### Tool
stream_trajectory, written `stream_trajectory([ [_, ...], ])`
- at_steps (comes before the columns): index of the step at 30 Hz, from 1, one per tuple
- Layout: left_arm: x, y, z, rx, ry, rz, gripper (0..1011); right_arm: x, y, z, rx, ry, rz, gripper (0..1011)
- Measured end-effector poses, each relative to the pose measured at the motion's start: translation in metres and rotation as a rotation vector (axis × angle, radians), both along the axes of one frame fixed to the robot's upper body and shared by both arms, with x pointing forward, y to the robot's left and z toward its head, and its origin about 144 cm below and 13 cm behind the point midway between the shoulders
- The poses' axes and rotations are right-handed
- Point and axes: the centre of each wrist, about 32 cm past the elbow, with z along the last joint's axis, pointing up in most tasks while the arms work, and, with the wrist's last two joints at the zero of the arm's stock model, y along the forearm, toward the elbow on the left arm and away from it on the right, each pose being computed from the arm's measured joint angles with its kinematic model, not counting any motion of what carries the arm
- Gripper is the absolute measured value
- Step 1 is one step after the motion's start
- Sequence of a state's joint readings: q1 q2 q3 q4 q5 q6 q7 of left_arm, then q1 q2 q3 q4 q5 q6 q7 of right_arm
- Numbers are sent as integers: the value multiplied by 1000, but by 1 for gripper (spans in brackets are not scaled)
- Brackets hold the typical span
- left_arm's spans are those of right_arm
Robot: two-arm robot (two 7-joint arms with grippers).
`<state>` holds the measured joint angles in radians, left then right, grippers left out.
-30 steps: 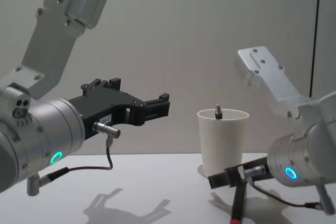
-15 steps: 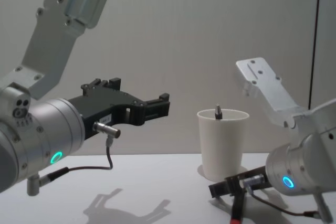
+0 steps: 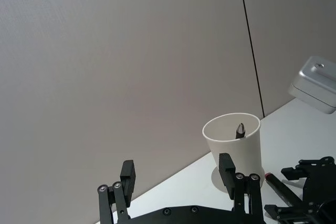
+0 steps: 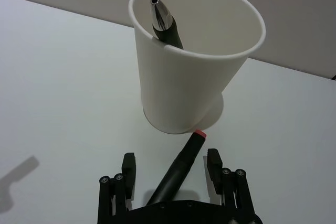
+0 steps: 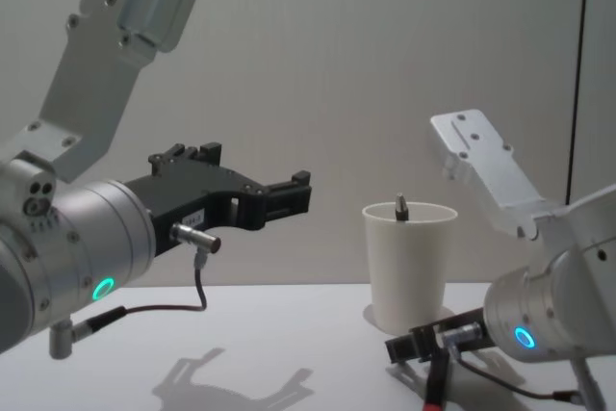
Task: Place the pen into the pen holder.
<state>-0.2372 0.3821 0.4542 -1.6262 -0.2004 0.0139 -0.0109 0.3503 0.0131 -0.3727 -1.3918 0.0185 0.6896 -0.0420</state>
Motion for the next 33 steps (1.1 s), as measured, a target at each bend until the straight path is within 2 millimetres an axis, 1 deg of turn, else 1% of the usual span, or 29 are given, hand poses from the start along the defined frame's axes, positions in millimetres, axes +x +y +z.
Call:
stream_trajectory([
  [33,0,0,0,0,0,0,1000,0,0,-2,-2,6,-4,641],
])
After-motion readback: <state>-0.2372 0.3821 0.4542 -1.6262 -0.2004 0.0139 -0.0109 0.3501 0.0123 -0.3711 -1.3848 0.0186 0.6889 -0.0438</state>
